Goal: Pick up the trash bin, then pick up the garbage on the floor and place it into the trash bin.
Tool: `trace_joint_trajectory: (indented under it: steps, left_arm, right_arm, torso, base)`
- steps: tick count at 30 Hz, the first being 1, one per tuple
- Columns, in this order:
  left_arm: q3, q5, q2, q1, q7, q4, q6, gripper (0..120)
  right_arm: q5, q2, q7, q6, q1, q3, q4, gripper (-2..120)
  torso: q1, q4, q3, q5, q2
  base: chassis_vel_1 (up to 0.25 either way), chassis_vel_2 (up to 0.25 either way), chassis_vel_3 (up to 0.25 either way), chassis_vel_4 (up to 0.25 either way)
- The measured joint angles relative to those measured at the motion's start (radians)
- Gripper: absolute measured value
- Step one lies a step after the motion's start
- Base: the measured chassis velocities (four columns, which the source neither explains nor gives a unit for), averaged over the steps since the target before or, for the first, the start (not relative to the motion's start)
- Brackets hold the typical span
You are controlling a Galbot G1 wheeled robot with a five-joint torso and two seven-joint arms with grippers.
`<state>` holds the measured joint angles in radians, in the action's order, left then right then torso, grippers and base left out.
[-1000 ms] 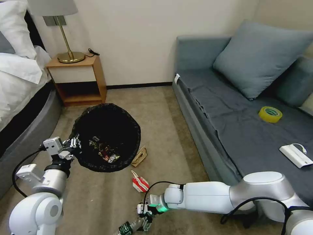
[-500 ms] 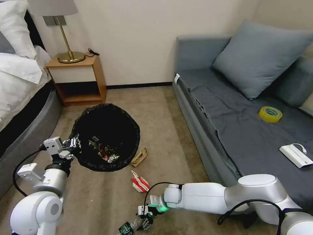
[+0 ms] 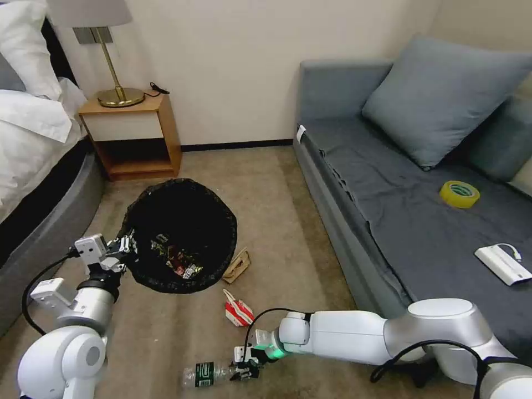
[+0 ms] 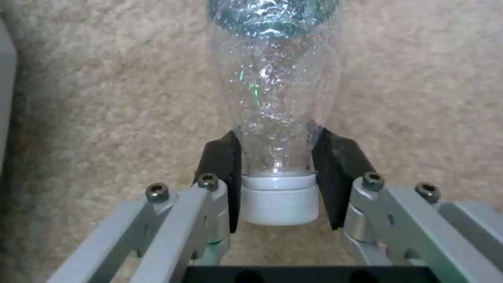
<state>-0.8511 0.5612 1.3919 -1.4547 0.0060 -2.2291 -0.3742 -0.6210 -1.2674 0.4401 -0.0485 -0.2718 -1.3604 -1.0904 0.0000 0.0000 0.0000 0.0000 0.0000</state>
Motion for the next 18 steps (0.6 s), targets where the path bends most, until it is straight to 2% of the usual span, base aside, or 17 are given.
trace_joint_trajectory:
  steps: [7, 10, 11, 14, 18]
  left_arm:
    - [-0.006, 0.000, -0.003, -0.015, 0.000, 0.009, 0.001, 4]
    - [-0.009, 0.004, -0.009, -0.019, -0.001, 0.013, 0.002, 4]
    - [-0.009, 0.004, -0.009, -0.019, -0.001, 0.013, 0.002, 4]
    - [-0.005, 0.006, -0.010, -0.014, -0.004, 0.012, -0.001, 4]
    - [-0.003, 0.005, -0.015, -0.015, -0.009, 0.011, -0.003, 4]
  right_arm:
    - [0.031, 0.068, -0.008, -0.002, 0.008, 0.083, -0.035, 28]
    - [0.078, 0.194, -0.018, -0.009, 0.021, 0.172, -0.079, 28]
    - [0.078, 0.194, -0.018, -0.009, 0.021, 0.172, -0.079, 28]
    - [0.104, 0.293, -0.037, -0.032, 0.021, 0.251, -0.154, 28]
    - [0.137, 0.367, -0.051, -0.049, 0.012, 0.331, -0.211, 28]
  torso:
    - [0.000, 0.0003, 0.000, 0.0003, 0.000]
    - [0.000, 0.0000, 0.000, 0.0002, 0.000]
    - [0.000, 0.0000, 0.000, 0.0002, 0.000]
    - [0.000, -0.0004, 0.000, 0.0003, 0.000]
    - [0.000, 0.0000, 0.000, -0.0001, 0.000]
  base:
    - [0.000, 0.000, 0.000, 0.000]
    - [0.000, 0.000, 0.000, 0.000]
    - [0.000, 0.000, 0.000, 0.000]
    - [0.000, 0.000, 0.000, 0.000]
    - [0.000, 0.000, 0.000, 0.000]
